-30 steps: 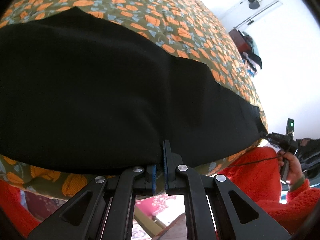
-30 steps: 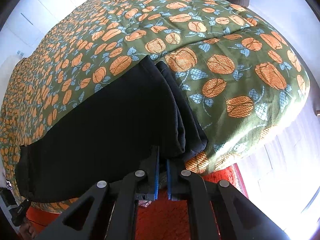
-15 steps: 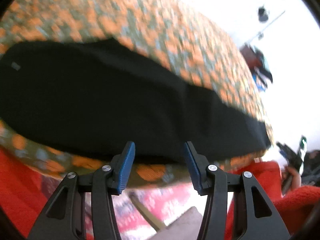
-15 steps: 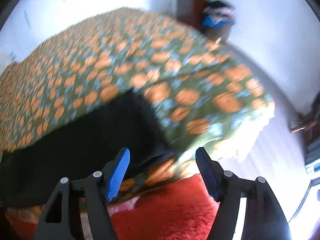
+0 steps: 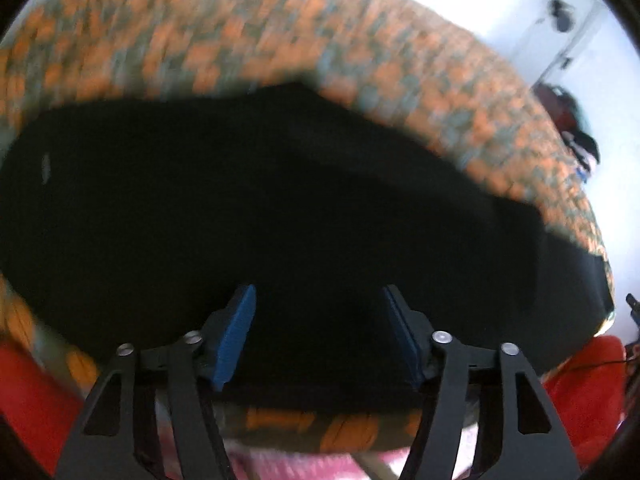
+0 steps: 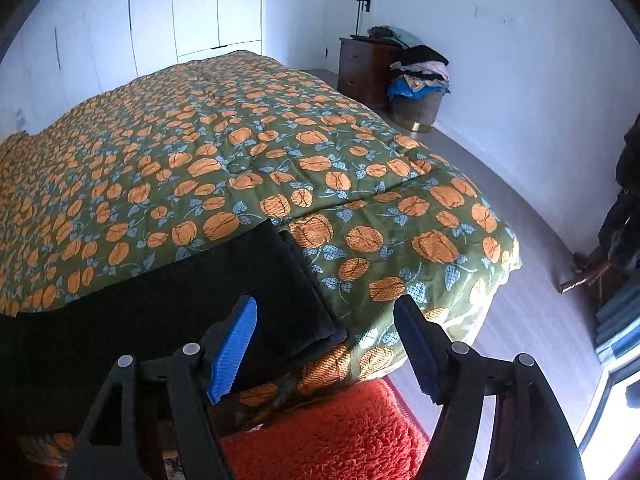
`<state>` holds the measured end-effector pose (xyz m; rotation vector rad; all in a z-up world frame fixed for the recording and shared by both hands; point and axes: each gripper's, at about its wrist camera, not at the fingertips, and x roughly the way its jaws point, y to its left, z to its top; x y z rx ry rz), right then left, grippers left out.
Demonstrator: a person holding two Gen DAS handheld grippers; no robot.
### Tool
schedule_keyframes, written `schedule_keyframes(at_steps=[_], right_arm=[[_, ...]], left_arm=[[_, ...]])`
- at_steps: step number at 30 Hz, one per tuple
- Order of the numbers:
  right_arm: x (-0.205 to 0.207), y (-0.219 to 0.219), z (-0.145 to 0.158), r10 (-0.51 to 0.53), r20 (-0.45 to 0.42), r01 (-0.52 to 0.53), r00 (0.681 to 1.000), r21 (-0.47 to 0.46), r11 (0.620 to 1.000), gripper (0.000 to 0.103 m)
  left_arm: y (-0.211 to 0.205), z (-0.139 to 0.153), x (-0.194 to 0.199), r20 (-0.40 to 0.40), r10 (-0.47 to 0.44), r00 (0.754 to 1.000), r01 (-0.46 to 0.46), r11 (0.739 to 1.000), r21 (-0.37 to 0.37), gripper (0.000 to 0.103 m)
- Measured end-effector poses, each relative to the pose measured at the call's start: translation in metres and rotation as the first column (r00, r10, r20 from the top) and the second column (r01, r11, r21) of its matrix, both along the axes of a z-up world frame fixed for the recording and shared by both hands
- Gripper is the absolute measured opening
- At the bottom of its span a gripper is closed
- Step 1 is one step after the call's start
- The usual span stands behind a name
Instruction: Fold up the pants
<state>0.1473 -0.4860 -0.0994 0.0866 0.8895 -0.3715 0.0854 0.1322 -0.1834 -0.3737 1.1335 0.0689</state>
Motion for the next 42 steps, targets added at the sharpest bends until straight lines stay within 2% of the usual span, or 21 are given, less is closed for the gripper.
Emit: schedule_keyframes(at_steps=[4,9,13,15,18,21,24,31,37,42], right_arm=[[0.0,0.005,-0.002,0.011,-0.013,-0.012,1.0,-0.024,1.0,0.074],[0.004,-0.001,-0.006,0.001,-0.027,0.0,1.0,0.014,1.0,0.074],[0.002,-0.001,-0.005,-0.003,-0.019,0.003,1.0,0.012,1.0,0.074],[0.003,-0.001,-0.007,0.003,-0.028,-0.003,1.0,0.007,1.0,0.074],[0.004,0.0,-0.007,0.008,-0.032,-0.008,0.999,0.003,1.0,0.074],[0.004,0.001,-0.007,0.013,-0.032,-0.013,0.999,0.001,1.0,0.074],[0.003,0.002,-0.008,0.017,-0.04,-0.017,0.999,-0.009,1.0,0.074],[0.001,-0.004,-0.01,0.006,-0.047,-0.006,0.999,-0.002,1.0,0.074],[0.003,-0.006,-0.013,-0.001,-0.055,0.002,0.998,0.023,1.0,0.074],[0.005,-0.001,-0.012,0.013,-0.062,-0.013,0.998,0.002,1.0,0.074]], left_arm=[[0.007,-0.002,-0.017,-0.027,0.011,1.0,-0.011,1.0,-0.018,0.064],[0.014,0.011,-0.03,-0.008,0.079,0.997,-0.079,0.996,-0.047,0.063],[0.007,0.05,-0.032,0.169,0.079,0.982,-0.078,0.997,-0.012,0.064],[0.001,0.063,-0.027,0.235,0.057,0.97,-0.065,0.997,0.03,0.075],[-0.011,0.068,-0.011,0.272,-0.01,0.962,-0.014,0.996,0.087,0.078],[-0.021,0.058,0.007,0.258,-0.062,0.964,0.033,0.993,0.116,0.078],[-0.022,0.042,0.008,0.213,-0.077,0.974,0.05,0.99,0.131,0.078],[-0.005,0.011,0.006,0.087,-0.035,0.996,0.025,0.993,0.114,0.077],[-0.01,0.012,0.004,0.087,-0.044,0.995,0.032,0.99,0.138,0.077],[-0.014,0.029,-0.002,0.182,-0.054,0.982,0.029,0.991,0.133,0.077]])
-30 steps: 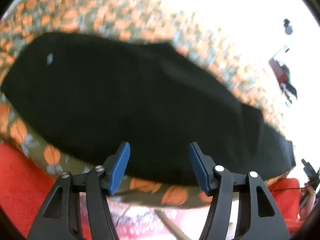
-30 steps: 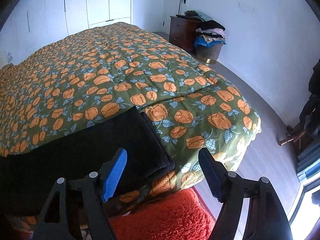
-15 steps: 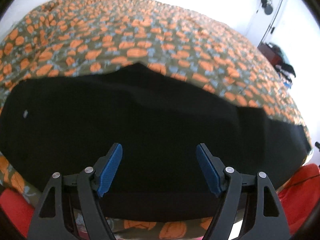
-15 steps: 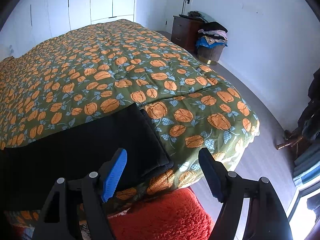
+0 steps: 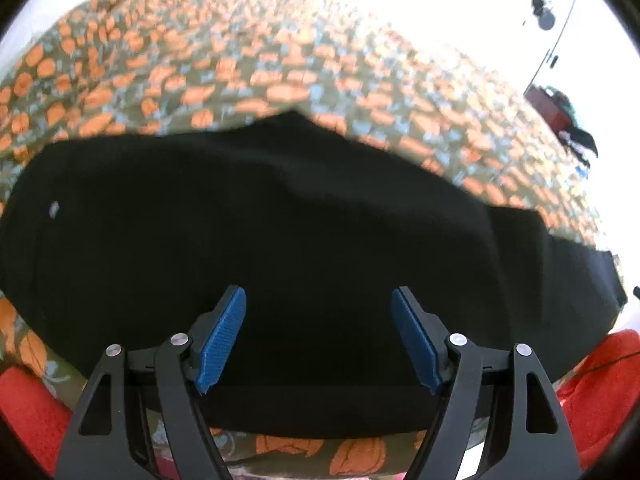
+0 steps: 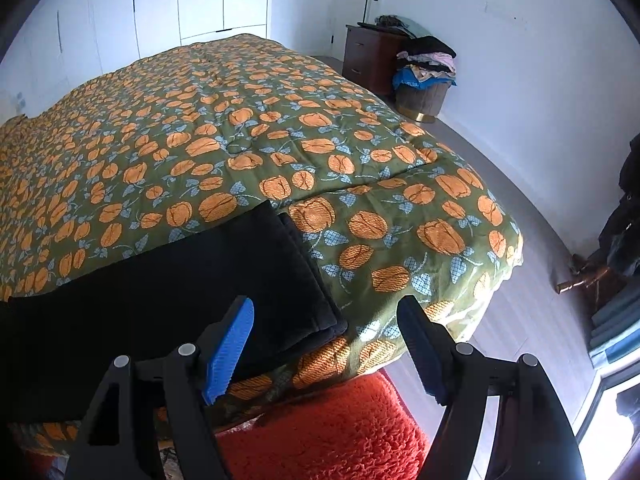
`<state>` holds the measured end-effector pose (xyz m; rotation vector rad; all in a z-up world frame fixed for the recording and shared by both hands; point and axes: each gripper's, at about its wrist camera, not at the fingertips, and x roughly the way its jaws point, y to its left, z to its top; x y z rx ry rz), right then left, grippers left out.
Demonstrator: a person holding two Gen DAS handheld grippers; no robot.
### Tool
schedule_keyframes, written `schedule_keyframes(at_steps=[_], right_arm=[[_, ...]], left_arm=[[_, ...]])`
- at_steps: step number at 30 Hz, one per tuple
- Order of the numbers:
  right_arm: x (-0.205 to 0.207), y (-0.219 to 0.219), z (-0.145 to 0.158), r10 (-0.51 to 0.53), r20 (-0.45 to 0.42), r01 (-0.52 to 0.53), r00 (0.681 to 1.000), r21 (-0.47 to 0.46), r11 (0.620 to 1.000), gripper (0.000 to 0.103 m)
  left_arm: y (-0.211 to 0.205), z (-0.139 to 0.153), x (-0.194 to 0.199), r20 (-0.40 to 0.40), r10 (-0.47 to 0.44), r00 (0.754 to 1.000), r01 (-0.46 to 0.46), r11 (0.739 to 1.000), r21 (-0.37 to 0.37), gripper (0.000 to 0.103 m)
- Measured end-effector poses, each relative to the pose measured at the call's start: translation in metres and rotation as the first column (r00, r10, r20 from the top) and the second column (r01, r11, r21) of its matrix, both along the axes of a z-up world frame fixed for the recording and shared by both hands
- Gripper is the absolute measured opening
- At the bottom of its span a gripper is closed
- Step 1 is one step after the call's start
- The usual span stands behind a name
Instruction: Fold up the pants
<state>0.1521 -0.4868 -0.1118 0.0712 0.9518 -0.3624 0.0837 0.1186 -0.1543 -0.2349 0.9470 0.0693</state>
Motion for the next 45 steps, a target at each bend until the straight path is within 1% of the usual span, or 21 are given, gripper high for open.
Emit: schedule_keyframes(at_steps=[4,8,14,19,22,23,24,26,28,29,31,33,34,35,36,37,38,39,40,42,45], right_arm=[[0.0,0.0,0.0,0.0,0.0,0.0,1.0,-0.002,1.0,0.074],[0.0,0.0,0.0,-0.004,0.001,0.004,1.0,0.006,1.0,0.074],[0.0,0.0,-0.001,0.004,0.001,-0.004,1.0,0.001,1.0,0.074],[0.0,0.0,0.0,0.006,0.003,-0.006,1.0,0.005,1.0,0.074],[0.007,-0.009,0.003,0.062,0.023,-0.064,0.998,0.126,0.99,0.074],[0.011,-0.019,0.008,0.089,0.066,-0.101,0.994,0.207,0.973,0.074],[0.014,-0.026,0.013,0.095,0.096,-0.116,0.991,0.243,0.963,0.074],[0.025,-0.035,0.026,0.124,0.133,-0.159,0.983,0.29,0.944,0.074],[0.041,-0.026,0.036,0.245,0.143,-0.281,0.959,0.347,0.895,0.074],[0.053,-0.015,0.034,0.337,0.127,-0.359,0.933,0.407,0.84,0.074],[0.07,0.002,0.019,0.442,0.082,-0.423,0.893,0.488,0.763,0.073],[0.085,0.014,-0.005,0.502,-0.006,-0.428,0.865,0.511,0.745,0.071],[0.093,0.018,-0.023,0.521,-0.082,-0.413,0.85,0.509,0.755,0.064],[0.104,0.014,-0.046,0.499,-0.208,-0.367,0.841,0.458,0.809,0.054],[0.108,0.007,-0.057,0.458,-0.277,-0.33,0.844,0.404,0.853,0.051],[0.111,-0.005,-0.064,0.403,-0.311,-0.282,0.861,0.366,0.887,0.041],[0.109,-0.027,-0.061,0.335,-0.272,-0.212,0.902,0.396,0.893,0.038],[0.104,-0.042,-0.054,0.285,-0.216,-0.167,0.934,0.441,0.882,0.04],[0.098,-0.054,-0.046,0.235,-0.175,-0.135,0.956,0.45,0.883,0.045],[0.087,-0.067,-0.035,0.203,-0.128,-0.12,0.971,0.471,0.874,0.047],[0.078,-0.077,-0.039,0.207,-0.136,-0.099,0.969,0.555,0.826,0.049]], left_arm=[[-0.004,0.01,-0.002,0.049,-0.021,0.999,0.02,1.0,0.008,0.077],[-0.008,0.006,0.0,0.028,-0.037,0.999,0.037,0.999,0.008,0.077],[-0.011,0.01,0.0,0.04,-0.048,0.998,0.047,0.999,0.019,0.077],[-0.014,0.004,0.004,0.015,-0.064,0.998,0.064,0.998,0.004,0.077],[-0.015,-0.012,0.011,-0.067,-0.068,0.995,0.07,0.997,0.039,0.077],[-0.014,-0.019,0.013,-0.101,-0.062,0.993,0.068,0.996,0.056,0.077],[-0.012,-0.025,0.014,-0.127,-0.052,0.991,0.061,0.996,0.068,0.077],[-0.01,-0.026,0.013,-0.122,-0.046,0.992,0.054,0.996,0.066,0.077],[-0.011,-0.024,0.014,-0.12,-0.04,0.992,0.048,0.996,0.07,0.077],[-0.012,-0.025,0.014,-0.121,-0.039,0.992,0.048,0.996,0.075,0.077],[-0.014,-0.026,0.014,-0.122,-0.036,0.992,0.046,0.996,0.08,0.077],[-0.016,-0.026,0.014,-0.122,-0.036,0.992,0.047,0.995,0.087,0.077],[-0.016,-0.026,0.013,-0.121,-0.038,0.992,0.049,0.995,0.089,0.077],[-0.016,-0.026,0.012,-0.12,-0.041,0.992,0.052,0.995,0.09,0.077],[-0.016,-0.026,0.011,-0.12,-0.043,0.992,0.054,0.994,0.09,0.077],[-0.014,-0.026,0.011,-0.12,-0.044,0.992,0.055,0.994,0.091,0.077],[-0.013,-0.026,0.011,-0.12,-0.044,0.992,0.055,0.994,0.091,0.077],[-0.013,-0.026,0.01,-0.119,-0.044,0.992,0.054,0.995,0.089,0.077],[-0.012,-0.026,0.011,-0.118,-0.042,0.992,0.052,0.995,0.086,0.077],[-0.012,-0.027,0.012,-0.115,-0.036,0.993,0.046,0.995,0.085,0.078],[-0.014,-0.027,0.016,-0.114,-0.033,0.993,0.044,0.995,0.088,0.078]])
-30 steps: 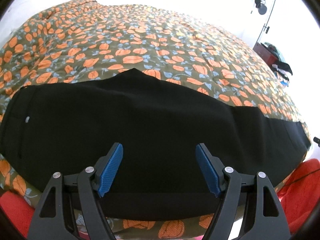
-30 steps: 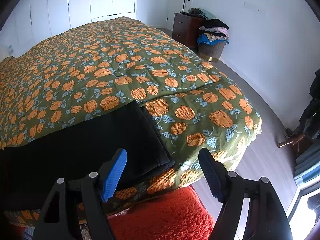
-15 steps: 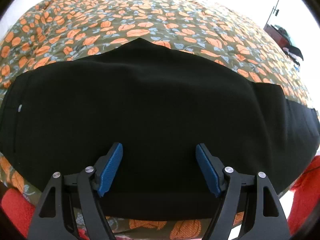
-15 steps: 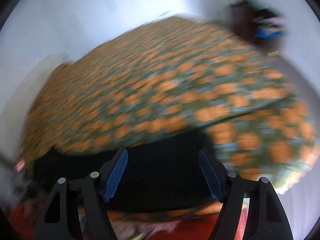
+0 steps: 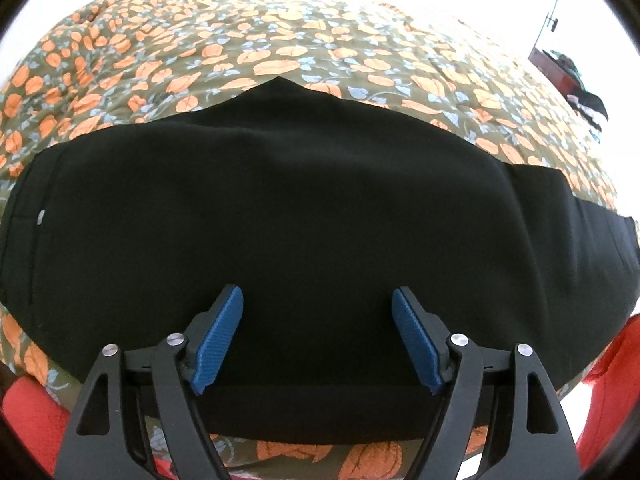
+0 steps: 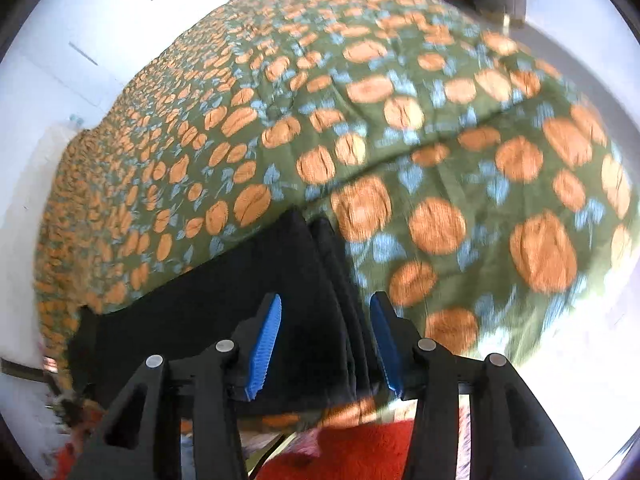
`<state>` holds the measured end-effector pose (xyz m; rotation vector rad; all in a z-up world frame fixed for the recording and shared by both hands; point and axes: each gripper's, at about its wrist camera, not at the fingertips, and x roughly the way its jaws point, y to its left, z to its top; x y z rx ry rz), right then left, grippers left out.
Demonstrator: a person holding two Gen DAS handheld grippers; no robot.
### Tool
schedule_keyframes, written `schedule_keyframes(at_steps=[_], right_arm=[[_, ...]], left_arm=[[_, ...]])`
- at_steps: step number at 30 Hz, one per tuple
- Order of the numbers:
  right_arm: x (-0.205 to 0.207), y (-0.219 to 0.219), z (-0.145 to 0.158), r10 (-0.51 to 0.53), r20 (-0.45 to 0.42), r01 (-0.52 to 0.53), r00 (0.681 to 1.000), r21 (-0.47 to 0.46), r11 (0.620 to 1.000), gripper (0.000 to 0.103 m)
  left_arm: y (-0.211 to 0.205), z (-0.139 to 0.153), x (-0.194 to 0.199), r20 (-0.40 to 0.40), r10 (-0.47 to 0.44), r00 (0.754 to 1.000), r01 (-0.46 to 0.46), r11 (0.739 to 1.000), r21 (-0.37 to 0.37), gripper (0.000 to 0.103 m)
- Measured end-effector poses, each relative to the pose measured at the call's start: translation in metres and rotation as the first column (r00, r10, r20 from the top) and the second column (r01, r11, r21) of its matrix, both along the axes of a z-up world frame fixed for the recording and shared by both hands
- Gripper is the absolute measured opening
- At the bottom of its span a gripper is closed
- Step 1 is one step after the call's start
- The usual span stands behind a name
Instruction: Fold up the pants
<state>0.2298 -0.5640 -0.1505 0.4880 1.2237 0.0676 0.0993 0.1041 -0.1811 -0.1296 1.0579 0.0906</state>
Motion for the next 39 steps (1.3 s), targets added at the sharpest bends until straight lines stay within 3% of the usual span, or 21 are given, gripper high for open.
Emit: schedule_keyframes(at_steps=[2,3,8,13,16,23,27,31,35,39], right_arm=[[-0.002,0.002,-0.009,0.015,-0.029,-0.014,0.999,0.035,0.999,0.065],[-0.002,0.004,-0.013,0.023,-0.04,-0.022,0.999,0.039,0.999,0.067],[-0.002,0.002,-0.033,0.046,-0.1,-0.043,0.994,0.031,0.999,0.067],[-0.01,-0.012,-0.043,0.006,-0.144,0.017,0.99,0.161,0.987,0.067],[-0.017,-0.018,-0.049,-0.044,-0.177,0.078,0.983,0.192,0.978,0.067],[-0.03,-0.019,-0.055,-0.114,-0.21,0.178,0.971,0.318,0.931,0.069],[-0.037,-0.024,-0.057,-0.189,-0.173,0.249,0.967,0.465,0.85,0.069],[-0.045,-0.023,-0.056,-0.236,-0.14,0.274,0.962,0.547,0.791,0.069],[-0.047,-0.012,-0.062,-0.251,-0.167,0.3,0.954,0.587,0.752,0.069],[-0.043,0.006,-0.063,-0.279,-0.181,0.333,0.943,0.544,0.771,0.068]], left_arm=[[-0.001,0.0,0.001,-0.001,-0.001,1.0,0.001,1.0,0.002,0.078],[-0.001,0.001,0.001,-0.001,0.0,1.0,0.0,1.0,0.0,0.078],[0.002,0.001,-0.002,0.0,0.006,1.0,-0.006,1.0,-0.015,0.078],[0.003,0.001,-0.003,0.0,0.015,1.0,-0.015,1.0,-0.017,0.078],[0.002,0.001,-0.003,-0.001,0.017,1.0,-0.017,1.0,-0.013,0.078],[0.003,0.0,-0.003,-0.002,0.021,1.0,-0.021,1.0,-0.013,0.079],[0.003,0.0,-0.003,-0.001,0.019,1.0,-0.019,1.0,-0.018,0.079],[0.003,0.0,-0.003,-0.001,0.022,1.0,-0.022,1.0,-0.017,0.079],[0.002,-0.001,-0.003,-0.001,0.021,1.0,-0.021,1.0,-0.013,0.079],[0.002,-0.001,-0.003,0.0,0.021,1.0,-0.021,1.0,-0.018,0.079]])
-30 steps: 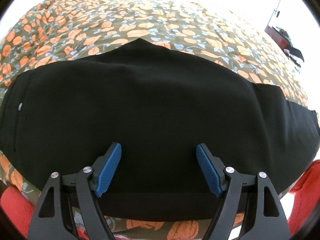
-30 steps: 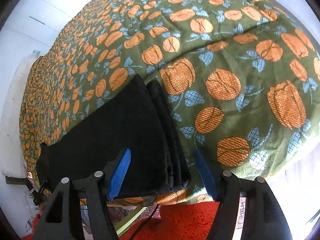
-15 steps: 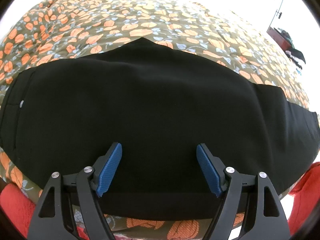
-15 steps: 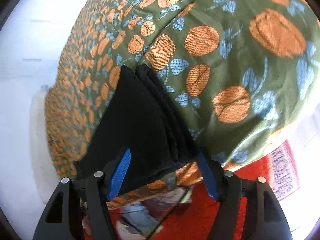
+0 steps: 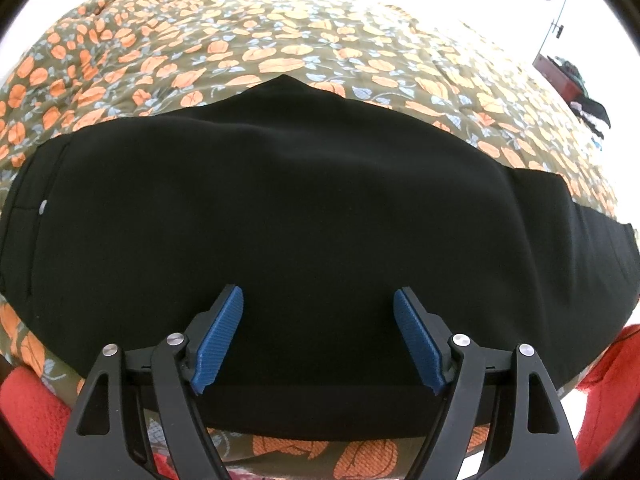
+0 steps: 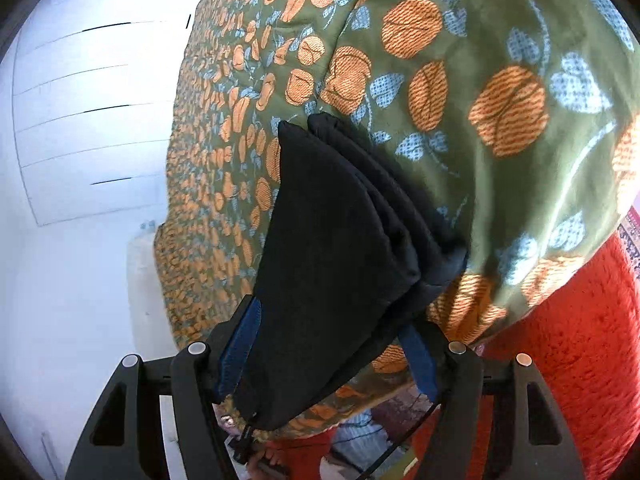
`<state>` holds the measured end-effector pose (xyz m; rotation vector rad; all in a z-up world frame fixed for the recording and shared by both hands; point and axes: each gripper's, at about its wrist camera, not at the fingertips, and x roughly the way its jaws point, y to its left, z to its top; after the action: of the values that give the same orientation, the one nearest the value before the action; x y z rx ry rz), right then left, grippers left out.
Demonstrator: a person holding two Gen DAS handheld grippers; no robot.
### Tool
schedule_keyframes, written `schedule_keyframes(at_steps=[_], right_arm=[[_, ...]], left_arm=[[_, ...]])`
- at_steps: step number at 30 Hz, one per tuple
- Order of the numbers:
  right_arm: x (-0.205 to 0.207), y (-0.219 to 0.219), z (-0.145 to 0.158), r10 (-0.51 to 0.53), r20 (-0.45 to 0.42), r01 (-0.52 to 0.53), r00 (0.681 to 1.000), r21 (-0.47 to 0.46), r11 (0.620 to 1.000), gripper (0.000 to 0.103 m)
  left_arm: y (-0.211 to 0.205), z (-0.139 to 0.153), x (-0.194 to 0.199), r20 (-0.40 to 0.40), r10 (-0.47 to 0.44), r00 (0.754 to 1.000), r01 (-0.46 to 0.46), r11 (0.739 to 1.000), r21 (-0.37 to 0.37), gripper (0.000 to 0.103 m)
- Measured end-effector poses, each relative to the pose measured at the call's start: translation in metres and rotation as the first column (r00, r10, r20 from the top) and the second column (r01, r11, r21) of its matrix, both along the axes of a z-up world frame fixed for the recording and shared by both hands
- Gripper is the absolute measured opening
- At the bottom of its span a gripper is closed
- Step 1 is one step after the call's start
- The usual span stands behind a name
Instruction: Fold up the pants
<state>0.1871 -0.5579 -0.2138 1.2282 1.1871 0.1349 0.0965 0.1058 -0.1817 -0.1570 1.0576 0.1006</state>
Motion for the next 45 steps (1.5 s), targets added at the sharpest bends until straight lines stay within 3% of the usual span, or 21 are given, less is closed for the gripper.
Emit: schedule_keyframes(at_steps=[4,6,8,11,14,20,25,29,32,35,39,41,43,45], right_arm=[[0.004,-0.004,0.005,-0.069,0.015,0.07,0.998,-0.105,0.992,0.064],[0.007,-0.003,0.004,-0.078,0.017,0.079,0.997,-0.137,0.987,0.055],[0.008,-0.004,0.004,-0.081,0.013,0.082,0.997,-0.192,0.978,0.035],[0.006,-0.005,0.005,-0.085,0.022,0.088,0.996,-0.252,0.964,0.012],[0.004,0.0,0.017,-0.066,0.084,0.088,0.994,-0.285,0.954,0.01],[-0.001,0.017,0.055,-0.069,0.256,0.109,0.964,-0.144,0.984,0.01],[0.005,0.059,0.083,-0.091,0.366,0.071,0.926,0.069,0.995,0.01],[0.024,0.126,0.097,-0.072,0.403,-0.004,0.912,0.185,0.983,0.01],[0.037,0.196,0.093,0.016,0.405,-0.106,0.914,0.2,0.974,0.01],[0.048,0.275,0.076,0.097,0.363,-0.18,0.927,0.203,0.962,0.01],[0.059,0.366,0.043,0.108,0.299,-0.206,0.948,0.321,0.924,0.01],[0.062,0.41,0.039,0.18,0.31,-0.272,0.934,0.285,0.919,0.01],[0.061,0.455,0.041,0.301,0.338,-0.379,0.892,0.193,0.905,0.01],[0.057,0.501,0.046,0.47,0.37,-0.498,0.801,-0.023,0.867,0.011]], left_arm=[[0.0,0.0,-0.001,0.001,0.001,1.0,-0.001,1.0,-0.003,0.079],[0.0,0.0,-0.001,0.002,0.002,1.0,-0.002,1.0,-0.007,0.079],[0.001,0.001,-0.001,0.002,0.004,1.0,-0.004,1.0,-0.01,0.079],[0.001,0.001,-0.002,0.004,0.006,1.0,-0.006,1.0,-0.018,0.079],[0.005,0.006,-0.004,0.015,0.02,1.0,-0.019,0.998,-0.053,0.079],[0.016,0.023,-0.012,0.076,0.065,0.995,-0.054,0.99,-0.132,0.079],[0.027,0.029,-0.016,0.106,0.107,0.989,-0.088,0.981,-0.176,0.079],[0.042,0.027,-0.019,0.096,0.154,0.983,-0.126,0.961,-0.248,0.079],[0.053,0.026,-0.025,0.097,0.192,0.977,-0.155,0.94,-0.304,0.078],[0.066,0.028,-0.032,0.102,0.227,0.969,-0.181,0.924,-0.336,0.078],[0.081,0.03,-0.045,0.109,0.262,0.959,-0.211,0.914,-0.347,0.078],[0.087,0.03,-0.051,0.111,0.277,0.954,-0.221,0.908,-0.357,0.078],[0.093,0.029,-0.055,0.111,0.291,0.95,-0.231,0.897,-0.377,0.078],[0.097,0.027,-0.057,0.104,0.306,0.946,-0.242,0.884,-0.4,0.078]])
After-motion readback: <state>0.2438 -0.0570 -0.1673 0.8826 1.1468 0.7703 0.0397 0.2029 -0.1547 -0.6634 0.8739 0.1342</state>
